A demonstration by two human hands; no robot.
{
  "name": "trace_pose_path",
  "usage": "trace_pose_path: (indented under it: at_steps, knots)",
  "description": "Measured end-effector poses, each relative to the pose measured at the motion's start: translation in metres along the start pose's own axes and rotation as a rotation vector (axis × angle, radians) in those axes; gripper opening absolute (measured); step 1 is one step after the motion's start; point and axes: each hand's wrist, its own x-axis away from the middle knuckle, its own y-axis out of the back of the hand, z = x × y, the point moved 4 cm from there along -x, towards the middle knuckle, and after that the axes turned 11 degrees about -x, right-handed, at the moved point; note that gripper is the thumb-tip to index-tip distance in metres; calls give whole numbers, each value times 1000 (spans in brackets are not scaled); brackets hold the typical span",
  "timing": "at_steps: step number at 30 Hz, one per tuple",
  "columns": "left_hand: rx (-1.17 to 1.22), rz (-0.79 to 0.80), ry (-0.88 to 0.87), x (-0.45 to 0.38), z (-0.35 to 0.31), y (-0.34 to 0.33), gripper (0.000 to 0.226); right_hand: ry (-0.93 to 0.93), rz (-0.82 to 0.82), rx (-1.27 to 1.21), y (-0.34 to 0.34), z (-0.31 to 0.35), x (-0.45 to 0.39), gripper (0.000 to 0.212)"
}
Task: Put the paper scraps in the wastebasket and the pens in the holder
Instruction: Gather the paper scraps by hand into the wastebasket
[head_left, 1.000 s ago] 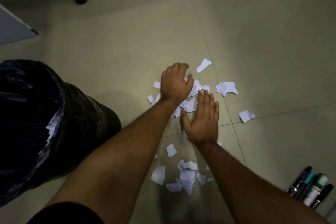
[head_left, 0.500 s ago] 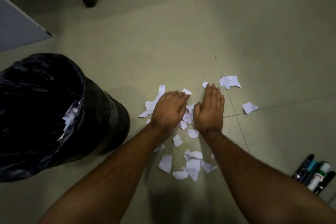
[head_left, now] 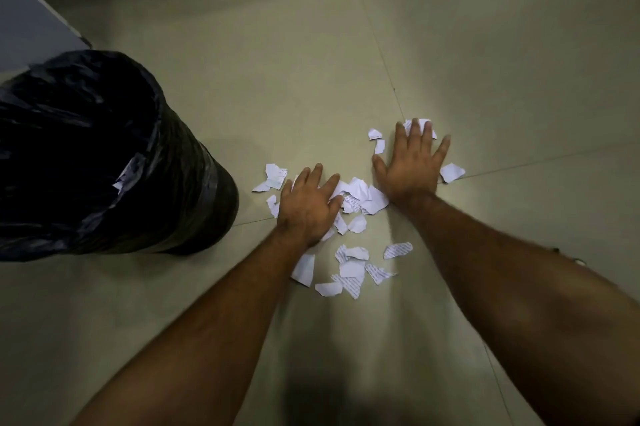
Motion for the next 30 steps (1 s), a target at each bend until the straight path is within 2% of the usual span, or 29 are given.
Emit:
trace_pose_path:
  at_steps: [4,6,8,9,11,13,14,16,18,20,22,24,26,28,30]
  knots:
    - [9,26,-40,-5,-1,-1,53,-118,184,-58,-4,-11,-16,69]
    - [13,62,-43,-6,-1,2,52,-76,189,-51,-3,1,-2,66]
    - [-13,64,-53,-5,0,11,48,48,199,-35,-3,23,30,67]
    - [-50,30,-63,-4,0,14,45,137,211,-45,-4,33,47,63]
    - [-114,-149,-45,0,6,26,35,282,186,-91,-2,44,72,51]
    - [-102,-273,49,4,20,32,31,315,100,-151,6,45,76,42]
    - [-80,-248,111,4,30,32,34,294,80,-163,8,46,71,44]
    - [22,-73,277,4,51,20,44,225,73,-165,13,49,50,56]
    - [188,118,408,4,62,7,52,127,160,-155,12,53,17,65]
    - [249,173,377,4,55,0,51,38,305,-142,4,56,-12,66]
    - [224,96,272,7,47,-6,52,66,418,-92,-11,66,-12,64]
    - [229,41,148,15,31,-10,56,164,416,-114,-21,75,26,60]
    - [325,34,81,28,16,-8,62,251,445,-247,-13,76,77,59]
    - [418,-16,76,45,6,-1,58,235,421,-349,4,62,104,66]
    - [404,-95,159,62,9,4,53,185,277,-278,23,42,100,67]
